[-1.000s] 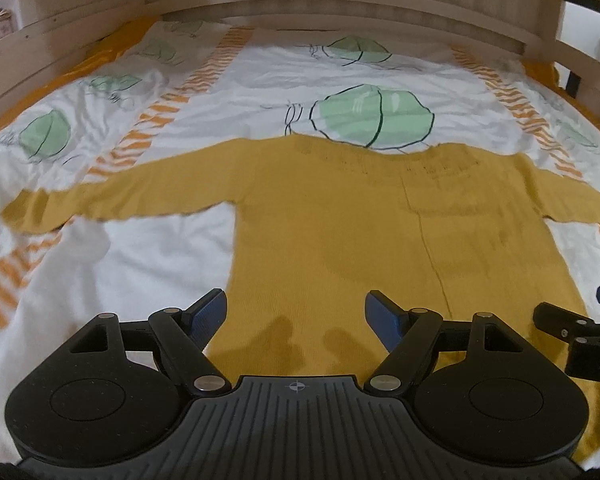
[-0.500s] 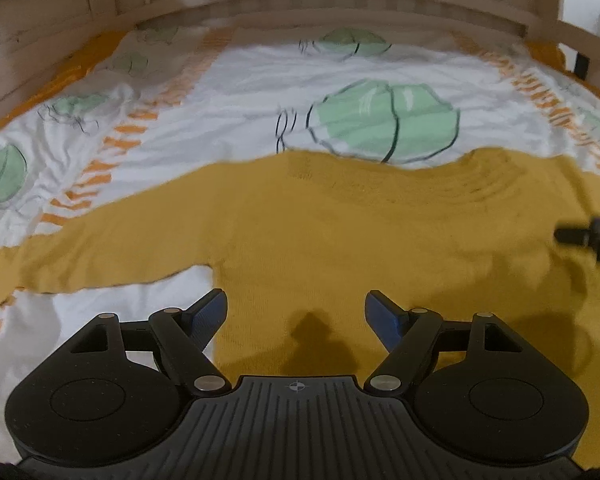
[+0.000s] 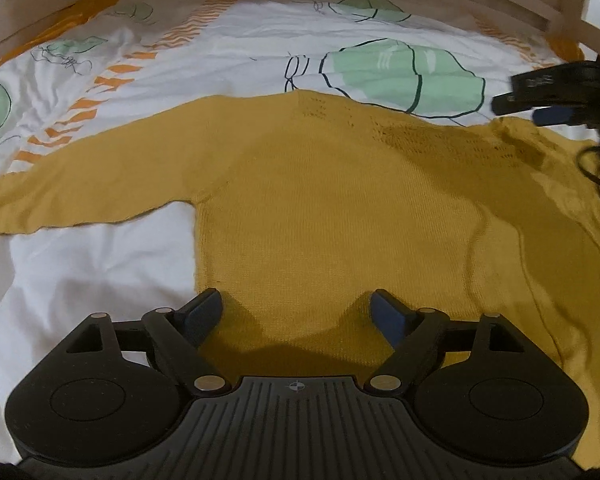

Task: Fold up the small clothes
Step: 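Move the right gripper down to the side edge of the sweater body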

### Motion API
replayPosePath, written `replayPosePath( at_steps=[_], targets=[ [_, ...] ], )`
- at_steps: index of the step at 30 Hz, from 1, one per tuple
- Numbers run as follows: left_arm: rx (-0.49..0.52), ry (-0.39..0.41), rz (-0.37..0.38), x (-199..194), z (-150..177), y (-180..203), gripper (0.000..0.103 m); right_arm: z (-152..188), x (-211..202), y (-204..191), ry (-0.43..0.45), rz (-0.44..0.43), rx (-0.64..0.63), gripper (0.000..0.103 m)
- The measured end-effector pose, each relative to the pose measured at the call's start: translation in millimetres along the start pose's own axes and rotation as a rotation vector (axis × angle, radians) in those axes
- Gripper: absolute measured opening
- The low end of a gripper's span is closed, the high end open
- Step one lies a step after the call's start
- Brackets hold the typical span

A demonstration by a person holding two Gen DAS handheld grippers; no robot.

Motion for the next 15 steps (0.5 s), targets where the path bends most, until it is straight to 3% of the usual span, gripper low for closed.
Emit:
replayPosePath(
  at_steps=[8,10,11,12,15],
  targets=[
    [0.001,0.024,-0.023,3.8,-2.7,4.3,0.086,2.2,43.3,0.8,-0.089,0.092,0.116,0.062],
    [-0.001,0.023,-0.02,3.9,-3.0,4.0,0.086,3.3,44.2,-1.1,-0.082,0.13,0.075,0.048],
    [-0.002,0.023,-0.019,3.9,-3.2,3.9,0.086,2.4,44.0,-2.2,-0.074,0.135,0.054,0.015],
    [-0.002,0.023,-0.019,4.2,-3.4,4.2,0.086,1.4,44.3,-3.1,-0.075,0.122,0.047,0.008],
    [-0.003,0.023,-0.019,4.7,-4.2,3.9,0.086,-5.6,43.7,0.3,-0.062,0.114,0.059,0.007]
  ],
)
Point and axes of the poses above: each gripper's, at about its wrist camera, not at the fingertips, and x roughly the way its jaws point, y to its right, z to its underside, the point moved 7 cm from there along x, roughly the way its jaws point, and after that the axes turned 1 degree about y, right-handed, at the moved point
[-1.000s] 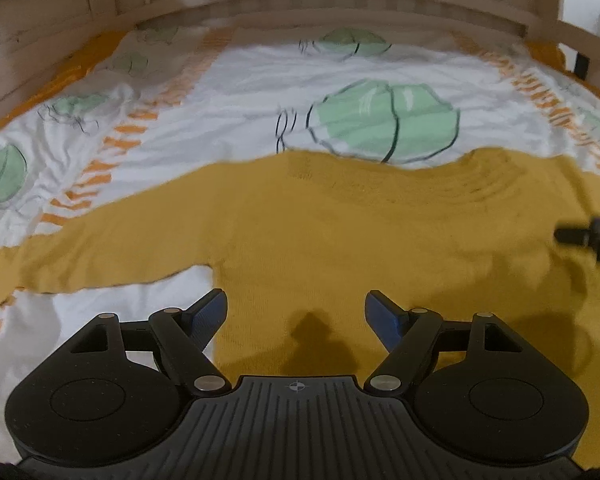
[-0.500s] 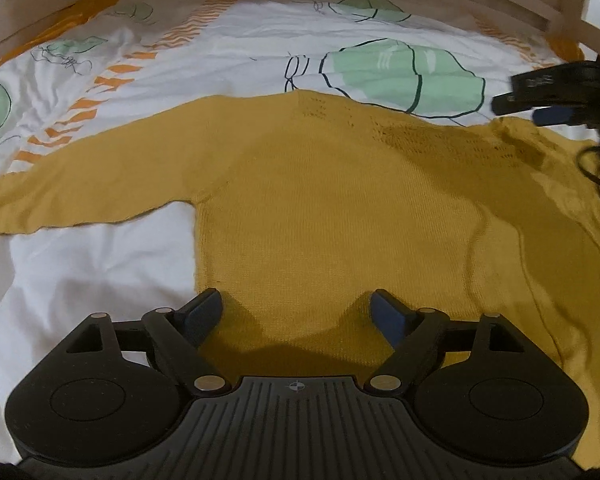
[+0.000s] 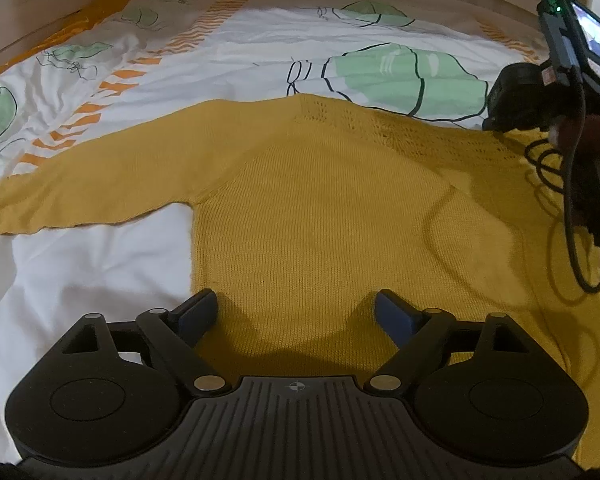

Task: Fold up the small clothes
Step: 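Move the right gripper down to the side edge of the sweater body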

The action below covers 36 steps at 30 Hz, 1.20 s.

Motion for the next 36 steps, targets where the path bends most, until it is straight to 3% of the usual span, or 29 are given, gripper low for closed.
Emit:
replayPosePath(
  at_steps=[6,8,10,12,13,17,21,31,36],
  targets=[
    [-0.003,-0.002,-0.002,0.2,0.4,0.9,0.086,-11.2,12.3,6.3,0.003,0.023,0.024,0.007],
    [-0.002,-0.002,-0.003,0.0,0.9,0.8,0.086,-8.7,16.9,3.7,-0.017,-0.036,0.035,0.013],
    [-0.001,0.0,-0.002,-0.2,1.2,0.6,0.086,-8.4,10.1,8.0,0.017,-0.088,0.097,0.032],
    [0.001,0.006,-0.004,-0.2,1.6,0.4,0.086,-10.4,-1.5,17.5,0.058,-0.135,0.157,0.071],
    [0.003,0.009,-0.006,0.0,1.6,0.4,0.087,-12.2,-10.8,24.1,0.087,-0.166,0.181,0.076],
    [0.01,0.018,-0.013,-0.1,2.8,1.2,0.087,-15.1,-44.2,58.0,0.14,-0.168,0.182,0.075],
    [0.013,0.018,-0.013,0.7,2.6,0.9,0.088,-7.7,-68.4,114.9,0.13,-0.128,0.227,0.077],
    [0.021,0.005,-0.002,2.0,2.7,1.1,0.089,22.3,-109.3,305.2,0.061,0.209,0.286,0.077],
    [0.032,0.017,-0.005,2.4,4.0,2.3,0.089,40.8,-128.3,393.8,0.045,0.344,0.391,0.078]
  ],
)
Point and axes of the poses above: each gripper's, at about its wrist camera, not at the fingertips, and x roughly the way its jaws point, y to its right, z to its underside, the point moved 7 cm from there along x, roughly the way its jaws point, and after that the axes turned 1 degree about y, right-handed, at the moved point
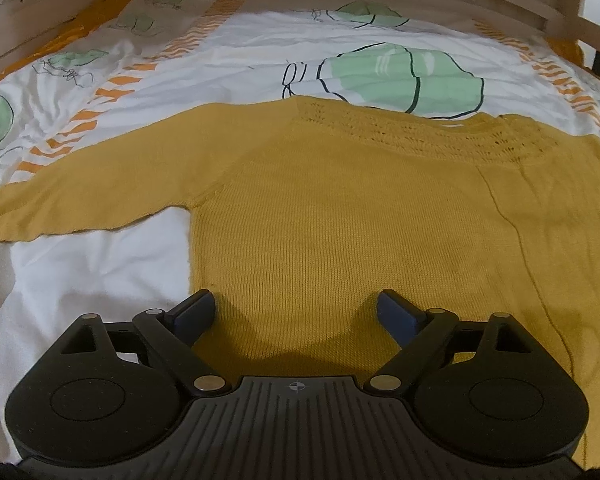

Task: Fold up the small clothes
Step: 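Move the right gripper down to the side edge of the sweater body, then grasp the sweater side edge with the right gripper and fold it toward the center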

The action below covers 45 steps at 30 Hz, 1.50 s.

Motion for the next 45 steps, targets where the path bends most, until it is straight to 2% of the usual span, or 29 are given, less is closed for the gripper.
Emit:
replayPosePath(
  at_steps=[4,8,11,15,16,18,19,20,21,22,27,34,37,41,45],
  targets=[
    [0.002,0.004,0.0,0.0,0.1,0.4,0.09,-4.4,15.6,53.4,-0.018,0.081,0.072,0.078],
    [0.002,0.004,0.0,0.1,0.0,0.3,0.091,-1.6,29.1,82.0,-0.031,0.131,0.108,0.079],
    [0.003,0.005,0.0,0.2,0.0,0.1,0.091,4.2,40.3,95.7,-0.048,0.137,0.161,0.08],
    [0.006,0.006,0.001,1.2,-0.5,0.7,0.092,17.2,52.9,97.9,-0.081,0.098,0.227,0.078],
    [0.006,0.006,0.002,1.4,-0.8,0.6,0.092,18.9,54.6,96.8,-0.08,0.088,0.235,0.072],
    [0.001,0.004,0.004,1.5,-1.4,0.7,0.093,17.5,50.8,91.0,-0.063,0.056,0.219,0.045],
    [-0.002,0.002,0.005,1.7,-1.8,0.6,0.093,15.4,49.0,85.4,-0.057,0.046,0.202,0.035],
    [-0.003,-0.001,0.006,1.8,-2.4,0.7,0.093,12.8,46.4,79.5,-0.052,0.04,0.182,0.027],
    [-0.004,-0.003,0.007,1.9,-3.0,0.7,0.093,9.6,42.9,72.6,-0.046,0.053,0.154,0.024],
    [-0.005,-0.006,0.01,2.1,-3.6,0.3,0.093,5.7,37.9,64.5,-0.034,0.052,0.128,0.019],
    [-0.011,-0.025,0.028,1.1,-6.4,-1.4,0.091,-17.4,-2.9,4.1,0.062,-0.109,0.09,0.019],
    [-0.07,-0.06,0.076,-4.8,-12.6,-8.7,0.086,-27.7,-78.5,-141.9,0.133,-0.411,-0.043,0.019],
    [-0.109,-0.063,0.101,-9.3,-16.2,-14.4,0.086,-14.0,-102.5,-207.6,0.119,-0.527,-0.111,0.019],
    [-0.144,-0.052,0.111,-15.5,-21.9,-22.6,0.086,23.2,-124.4,-284.8,0.07,-0.677,-0.165,0.019],
    [-0.176,-0.033,0.119,-21.1,-28.5,-31.1,0.086,71.6,-128.8,-349.0,0.008,-0.754,-0.239,0.019]
  ],
)
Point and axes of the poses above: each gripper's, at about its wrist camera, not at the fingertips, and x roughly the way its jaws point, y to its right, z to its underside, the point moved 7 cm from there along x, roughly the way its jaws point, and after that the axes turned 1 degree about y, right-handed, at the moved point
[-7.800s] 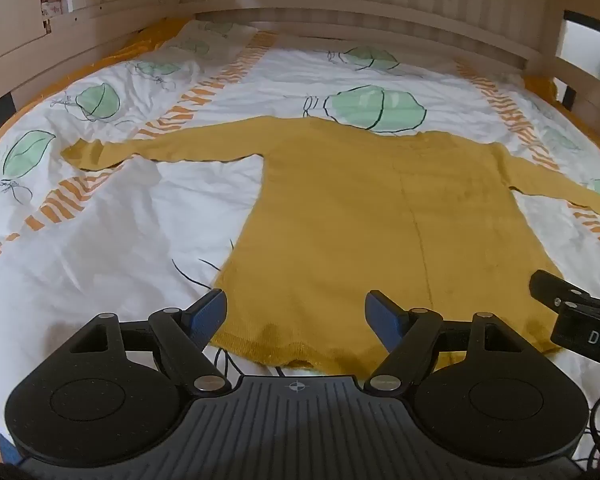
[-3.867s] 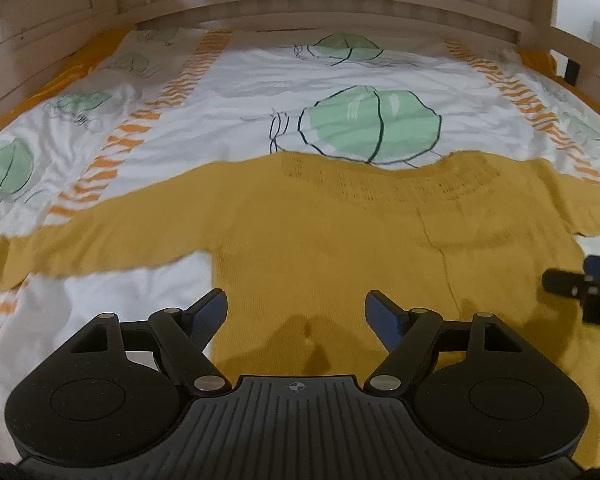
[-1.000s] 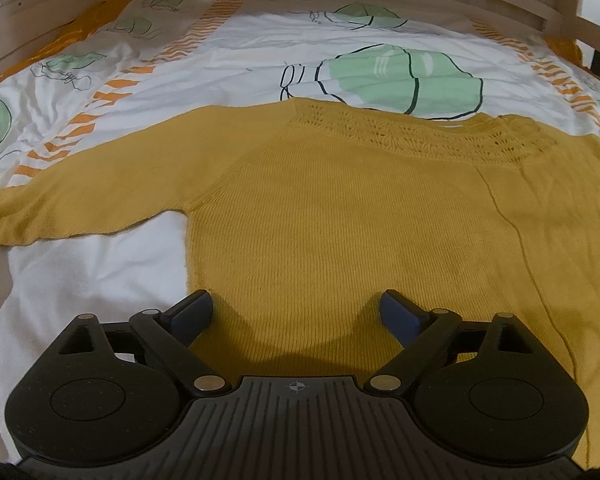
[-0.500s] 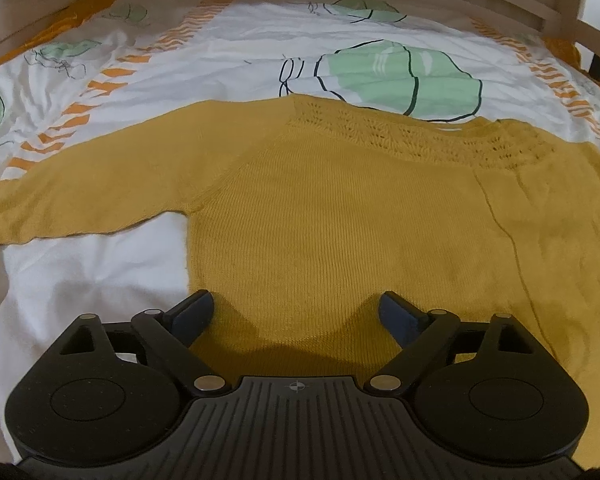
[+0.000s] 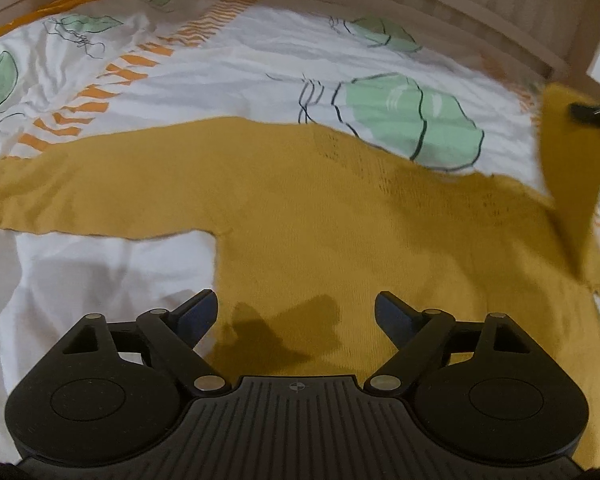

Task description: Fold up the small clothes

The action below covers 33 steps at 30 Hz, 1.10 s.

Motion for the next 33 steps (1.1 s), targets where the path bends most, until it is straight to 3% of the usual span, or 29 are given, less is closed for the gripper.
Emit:
replayPosePath(
  at_steps=[7,10,11,14,19,26,33],
  targets=[
    [-0.056,0.013,0.016,-5.5,-8.7,-9.6,0.086,54.0,61.2,-50.9,-0.097,-0.063,-0.015,0.021],
    [-0.065,0.015,0.02,-6.2,-10.3,-11.8,0.086,67.7,68.4,-59.7,-0.116,-0.082,-0.033,0.029],
    [-0.067,0.015,0.02,-5.9,-10.8,-12.0,0.086,71.8,67.2,-61.9,-0.117,-0.086,-0.043,0.032],
    [-0.068,0.01,0.024,-4.5,-10.0,-11.8,0.086,74.1,58.9,-60.8,-0.098,-0.073,-0.08,0.055],
    [-0.059,-0.009,0.048,0.7,-6.5,-7.3,0.086,73.8,31.0,-38.8,-0.052,0.001,-0.149,0.061],
    [-0.008,-0.009,0.088,7.4,-4.3,6.8,0.086,94.9,-13.7,3.2,-0.028,0.165,-0.275,0.085],
    [-0.008,-0.019,0.103,17.9,-18.6,17.1,0.083,119.1,-33.2,26.1,-0.076,0.207,-0.283,0.097]
  ],
)
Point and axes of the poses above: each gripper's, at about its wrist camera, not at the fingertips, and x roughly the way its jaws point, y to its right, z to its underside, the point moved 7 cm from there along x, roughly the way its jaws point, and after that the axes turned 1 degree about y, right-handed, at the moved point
